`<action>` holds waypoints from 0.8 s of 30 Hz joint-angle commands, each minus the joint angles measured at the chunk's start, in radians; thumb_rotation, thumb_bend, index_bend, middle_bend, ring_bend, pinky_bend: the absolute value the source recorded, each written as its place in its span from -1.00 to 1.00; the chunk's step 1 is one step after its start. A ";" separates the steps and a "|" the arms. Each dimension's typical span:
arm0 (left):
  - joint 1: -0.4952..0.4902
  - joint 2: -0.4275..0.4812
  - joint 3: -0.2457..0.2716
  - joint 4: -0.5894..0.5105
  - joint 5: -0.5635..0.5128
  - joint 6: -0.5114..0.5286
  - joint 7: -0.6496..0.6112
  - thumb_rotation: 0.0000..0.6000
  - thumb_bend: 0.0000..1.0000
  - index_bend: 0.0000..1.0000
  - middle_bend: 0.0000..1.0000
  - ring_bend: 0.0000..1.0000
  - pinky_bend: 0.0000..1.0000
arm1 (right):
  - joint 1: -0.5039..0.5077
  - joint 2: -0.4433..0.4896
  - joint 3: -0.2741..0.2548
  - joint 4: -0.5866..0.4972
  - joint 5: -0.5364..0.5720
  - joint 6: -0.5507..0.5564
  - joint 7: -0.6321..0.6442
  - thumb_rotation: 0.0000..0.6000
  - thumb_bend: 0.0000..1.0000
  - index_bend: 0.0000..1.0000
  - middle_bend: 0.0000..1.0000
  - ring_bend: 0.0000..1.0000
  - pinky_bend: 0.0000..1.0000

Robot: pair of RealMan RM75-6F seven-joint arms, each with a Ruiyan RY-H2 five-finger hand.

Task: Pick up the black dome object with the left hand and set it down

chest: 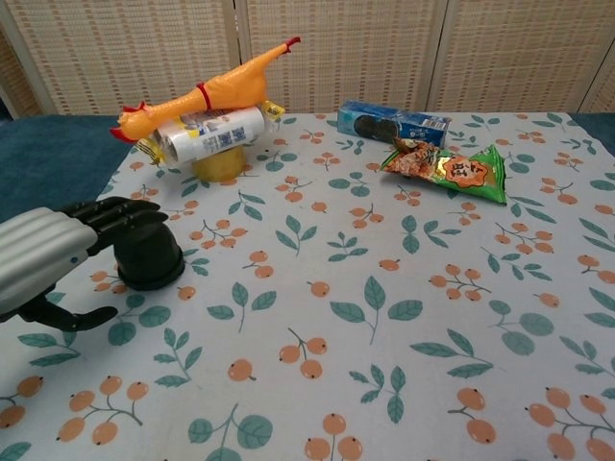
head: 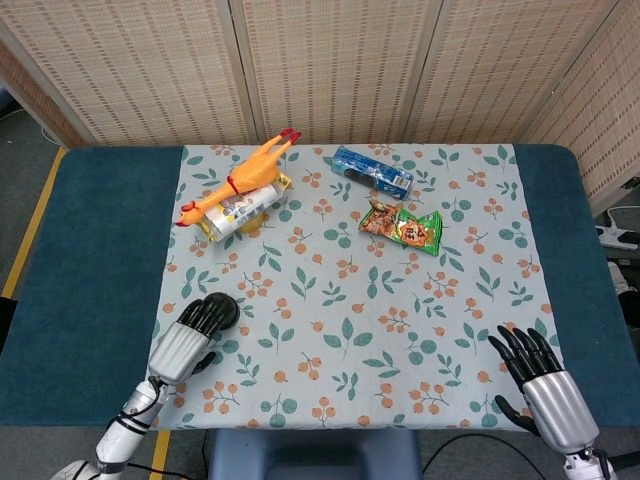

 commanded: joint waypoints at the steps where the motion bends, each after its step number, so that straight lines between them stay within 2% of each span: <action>1: -0.013 -0.075 -0.009 0.106 0.000 0.018 0.073 1.00 -0.44 -1.00 -1.00 -1.00 -0.75 | -0.001 0.003 -0.001 -0.001 -0.002 0.003 0.003 1.00 -0.68 -1.00 -1.00 -1.00 -1.00; 5: -0.026 -0.114 -0.028 0.168 -0.038 0.000 0.061 1.00 -0.43 -1.00 -1.00 -1.00 -0.76 | 0.001 0.009 -0.007 -0.003 -0.005 -0.005 0.009 1.00 -0.68 -1.00 -1.00 -1.00 -1.00; 8: -0.034 -0.131 -0.023 0.197 -0.042 -0.001 0.072 1.00 -0.43 -1.00 -1.00 -1.00 -0.76 | 0.004 0.014 -0.009 -0.008 -0.004 -0.014 0.014 1.00 -0.68 -1.00 -1.00 -1.00 -1.00; 24: -0.072 -0.189 -0.027 0.257 -0.075 -0.023 0.087 1.00 -0.41 -1.00 -1.00 -1.00 -0.76 | 0.007 0.022 -0.012 -0.012 -0.004 -0.025 0.022 1.00 -0.68 -1.00 -1.00 -1.00 -1.00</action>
